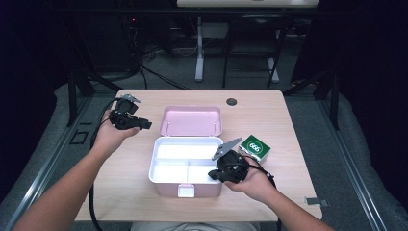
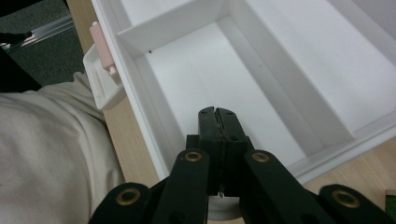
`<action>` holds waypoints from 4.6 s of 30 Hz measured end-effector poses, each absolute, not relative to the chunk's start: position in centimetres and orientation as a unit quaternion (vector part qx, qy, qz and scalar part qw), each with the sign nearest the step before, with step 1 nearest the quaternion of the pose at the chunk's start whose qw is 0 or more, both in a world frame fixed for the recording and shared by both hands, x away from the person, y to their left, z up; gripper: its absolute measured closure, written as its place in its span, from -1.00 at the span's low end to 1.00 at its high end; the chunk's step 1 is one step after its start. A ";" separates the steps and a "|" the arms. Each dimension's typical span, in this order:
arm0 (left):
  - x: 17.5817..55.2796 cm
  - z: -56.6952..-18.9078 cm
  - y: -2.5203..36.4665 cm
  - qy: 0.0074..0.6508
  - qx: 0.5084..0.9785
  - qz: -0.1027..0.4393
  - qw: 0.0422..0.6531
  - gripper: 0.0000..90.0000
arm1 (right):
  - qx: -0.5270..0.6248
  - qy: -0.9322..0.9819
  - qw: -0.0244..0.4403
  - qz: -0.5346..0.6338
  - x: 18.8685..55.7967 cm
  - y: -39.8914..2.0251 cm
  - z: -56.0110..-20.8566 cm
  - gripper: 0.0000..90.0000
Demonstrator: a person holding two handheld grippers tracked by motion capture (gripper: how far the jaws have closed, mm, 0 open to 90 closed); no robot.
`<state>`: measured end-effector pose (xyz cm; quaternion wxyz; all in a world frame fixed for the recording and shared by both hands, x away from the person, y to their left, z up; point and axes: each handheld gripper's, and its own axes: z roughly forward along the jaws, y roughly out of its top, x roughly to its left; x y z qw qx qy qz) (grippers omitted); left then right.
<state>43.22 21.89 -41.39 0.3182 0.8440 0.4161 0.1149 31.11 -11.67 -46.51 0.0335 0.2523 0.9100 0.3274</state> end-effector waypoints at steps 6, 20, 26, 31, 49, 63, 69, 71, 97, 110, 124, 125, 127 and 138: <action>43.1 -41.0 22.8 0.409 0.853 0.113 0.304 0.51 | 0.251 0.911 0.034 0.325 31.1 -11.6 -46.4 1.00; 41.4 -39.8 24.3 0.354 0.886 0.104 0.279 0.45 | 0.267 0.901 0.041 0.341 31.4 -11.9 -45.6 0.74; 40.6 -39.5 23.9 0.333 0.897 0.108 0.269 0.52 | 0.282 0.888 0.053 0.360 31.8 -12.8 -44.3 0.53; 39.7 -39.3 23.1 0.310 0.910 0.103 0.257 0.57 | 0.293 0.879 0.064 0.370 31.8 -13.5 -44.0 0.41; 38.5 -39.4 17.3 0.212 0.950 0.076 0.218 0.55 | 0.330 0.860 0.075 0.381 32.2 -16.4 -44.2 0.30; 38.0 -40.7 12.4 0.102 0.980 0.074 0.151 0.73 | 0.347 0.853 0.074 0.383 32.9 -17.1 -44.7 0.29; 37.8 -41.6 11.3 0.081 0.985 0.066 0.137 0.72 | 0.349 0.852 0.054 0.386 33.0 -17.0 -45.3 0.28; 37.7 -41.8 11.2 0.077 0.986 0.063 0.133 0.71 | 0.349 0.852 0.055 0.387 33.0 -16.9 -45.3 0.27; 37.3 -43.0 12.3 0.054 0.992 0.068 0.092 0.91 | 0.329 0.857 0.028 0.396 32.7 -14.3 -45.7 0.29; 36.5 -43.3 8.7 0.005 0.994 0.098 0.043 0.92 | 0.330 0.855 0.021 0.400 32.9 -14.4 -45.8 0.29; 36.4 -44.0 7.6 -0.013 0.994 0.104 0.025 0.89 | 0.331 0.853 0.018 0.403 32.9 -14.6 -45.8 0.29; 36.4 -44.0 7.6 -0.016 0.994 0.105 0.024 0.89 | 0.331 0.853 0.018 0.403 32.9 -14.6 -45.8 0.28; 36.4 -44.1 7.5 -0.018 0.994 0.104 0.020 0.88 | 0.331 0.853 0.018 0.404 33.0 -14.6 -45.8 0.28; 36.2 -44.0 7.4 -0.021 0.994 0.110 0.018 0.90 | 0.336 0.849 0.016 0.408 33.1 -14.9 -45.7 0.27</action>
